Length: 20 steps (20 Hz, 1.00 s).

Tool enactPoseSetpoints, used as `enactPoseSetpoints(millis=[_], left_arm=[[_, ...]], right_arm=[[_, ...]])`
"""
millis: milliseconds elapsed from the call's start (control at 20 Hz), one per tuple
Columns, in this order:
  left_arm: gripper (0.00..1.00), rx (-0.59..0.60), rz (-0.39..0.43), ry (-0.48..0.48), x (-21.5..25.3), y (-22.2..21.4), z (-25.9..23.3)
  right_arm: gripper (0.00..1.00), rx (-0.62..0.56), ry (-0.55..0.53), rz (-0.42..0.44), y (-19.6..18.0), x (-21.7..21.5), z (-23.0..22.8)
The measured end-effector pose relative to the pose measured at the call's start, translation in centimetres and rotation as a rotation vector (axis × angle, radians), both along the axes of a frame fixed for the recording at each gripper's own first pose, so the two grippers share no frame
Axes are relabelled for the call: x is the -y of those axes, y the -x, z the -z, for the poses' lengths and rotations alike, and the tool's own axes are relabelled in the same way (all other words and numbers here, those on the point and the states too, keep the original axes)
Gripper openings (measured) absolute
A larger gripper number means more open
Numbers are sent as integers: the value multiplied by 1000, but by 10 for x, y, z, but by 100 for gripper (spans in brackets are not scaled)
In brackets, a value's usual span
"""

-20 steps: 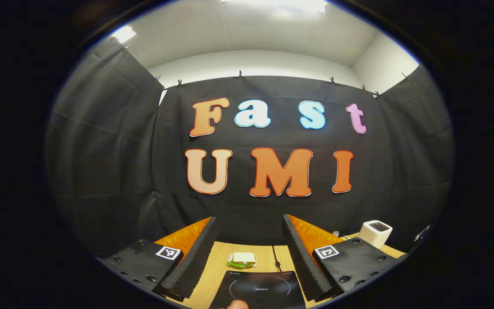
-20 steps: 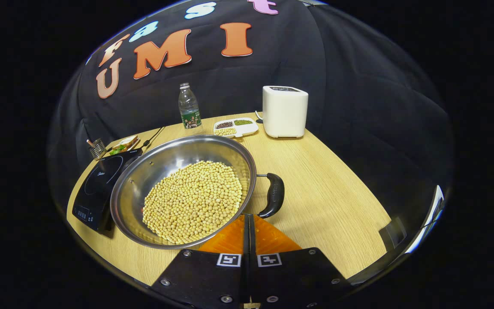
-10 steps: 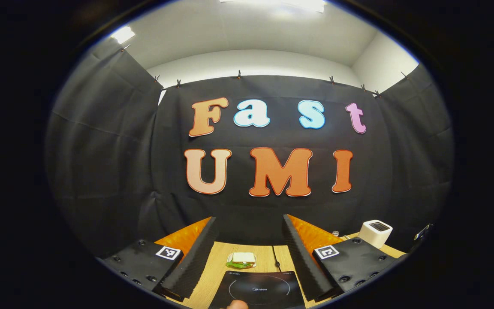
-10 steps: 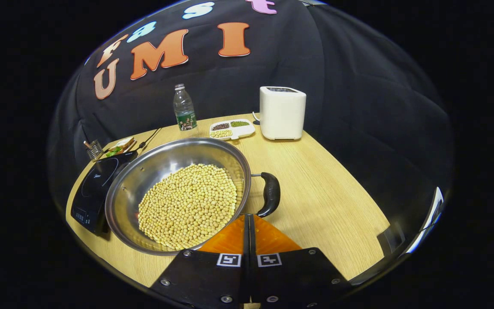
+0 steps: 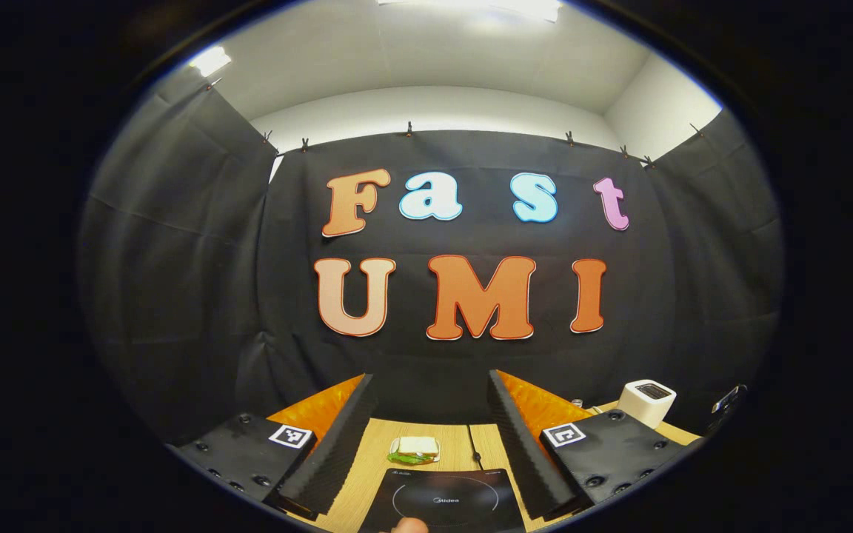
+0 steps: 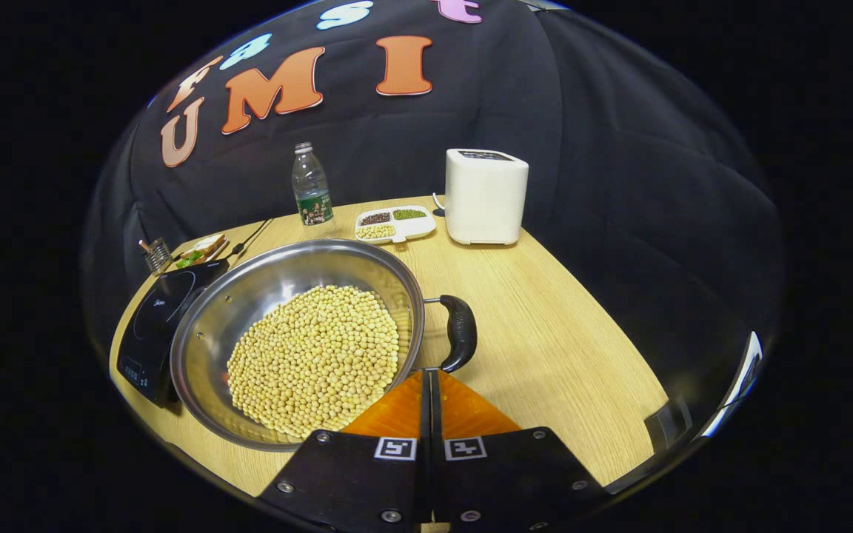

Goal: First push the handle of the pot to place it horizontally, then grasp the pot with both hands and set it on the induction cooktop.

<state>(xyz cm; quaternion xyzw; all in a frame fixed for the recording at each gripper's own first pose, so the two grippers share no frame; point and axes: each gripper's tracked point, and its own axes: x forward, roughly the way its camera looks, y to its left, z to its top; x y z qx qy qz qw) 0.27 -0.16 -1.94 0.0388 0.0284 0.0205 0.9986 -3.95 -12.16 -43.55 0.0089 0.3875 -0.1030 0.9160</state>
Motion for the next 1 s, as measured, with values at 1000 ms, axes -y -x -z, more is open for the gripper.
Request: enactPoseSetpoints(millis=[1000], left_arm=[[98, -17, -14, -4, -2, -9, 8]], right_arm=[[0, -29, 7, 24, -15, 13, 8]])
